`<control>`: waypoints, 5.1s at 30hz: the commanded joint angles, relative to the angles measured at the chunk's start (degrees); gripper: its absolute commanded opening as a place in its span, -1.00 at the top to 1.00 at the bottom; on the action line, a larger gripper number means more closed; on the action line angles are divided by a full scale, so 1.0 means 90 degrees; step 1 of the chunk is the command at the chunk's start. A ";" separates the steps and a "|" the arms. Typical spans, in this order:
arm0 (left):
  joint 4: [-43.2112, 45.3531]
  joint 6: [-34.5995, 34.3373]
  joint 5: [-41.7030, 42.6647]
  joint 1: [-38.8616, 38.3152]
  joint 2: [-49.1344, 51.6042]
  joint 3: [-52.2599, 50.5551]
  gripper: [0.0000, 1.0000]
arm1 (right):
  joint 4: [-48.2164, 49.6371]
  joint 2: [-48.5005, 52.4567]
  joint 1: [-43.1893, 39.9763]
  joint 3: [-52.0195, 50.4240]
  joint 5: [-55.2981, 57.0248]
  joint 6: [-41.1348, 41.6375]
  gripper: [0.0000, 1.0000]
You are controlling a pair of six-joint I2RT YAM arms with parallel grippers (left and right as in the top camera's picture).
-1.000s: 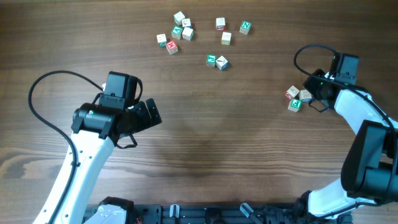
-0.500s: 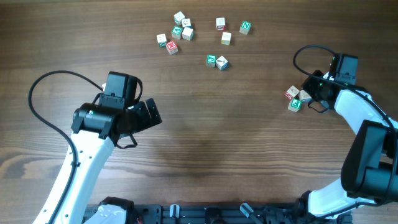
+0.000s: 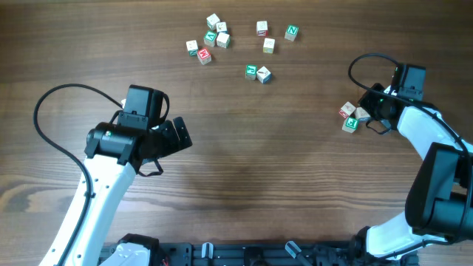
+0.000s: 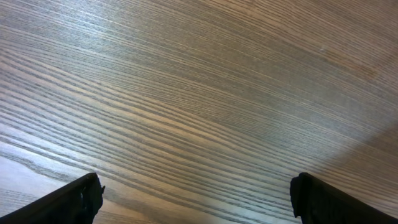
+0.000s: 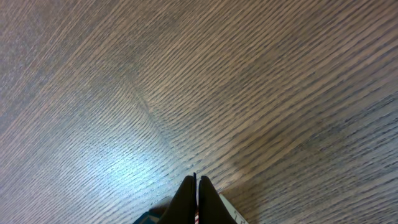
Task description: Form a circle
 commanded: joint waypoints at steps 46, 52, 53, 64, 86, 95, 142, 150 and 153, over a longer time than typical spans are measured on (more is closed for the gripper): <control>0.0000 0.0032 0.0029 0.0049 -0.0015 -0.0012 -1.00 | -0.0155 0.0095 -0.0034 0.0024 0.0231 0.0148 0.91; 0.0000 0.0029 0.0029 0.0049 -0.0015 -0.0012 -1.00 | -0.0066 0.0095 -0.0032 0.0024 0.0068 -0.0015 0.91; 0.0000 0.0029 0.0029 0.0049 -0.0015 -0.0012 -1.00 | -0.0068 0.0095 -0.0034 0.0024 0.0058 -0.0015 0.91; 0.0000 0.0029 0.0029 0.0049 -0.0015 -0.0012 -1.00 | -0.0068 0.0095 -0.0032 0.0024 -0.0027 -0.0015 0.91; 0.0000 0.0029 0.0029 0.0049 -0.0015 -0.0012 -1.00 | -0.0036 0.0095 -0.0032 0.0024 -0.0124 -0.0019 0.91; 0.0000 0.0029 0.0029 0.0049 -0.0015 -0.0012 -1.00 | -0.0112 0.0032 -0.0172 0.0175 0.0168 0.0034 0.91; 0.0000 0.0029 0.0029 0.0049 -0.0015 -0.0012 -1.00 | 0.1979 -1.1208 0.1083 -0.6042 -0.0138 -0.1608 -0.99; 0.0000 0.0029 0.0029 0.0049 -0.0015 -0.0012 -1.00 | 0.1603 -1.1205 0.1081 -0.6042 -0.0136 -0.1634 -0.99; 0.0000 0.0029 0.0029 0.0049 -0.0015 -0.0012 -1.00 | 0.1603 -1.1205 0.1081 -0.6042 -0.0136 -0.1634 -0.99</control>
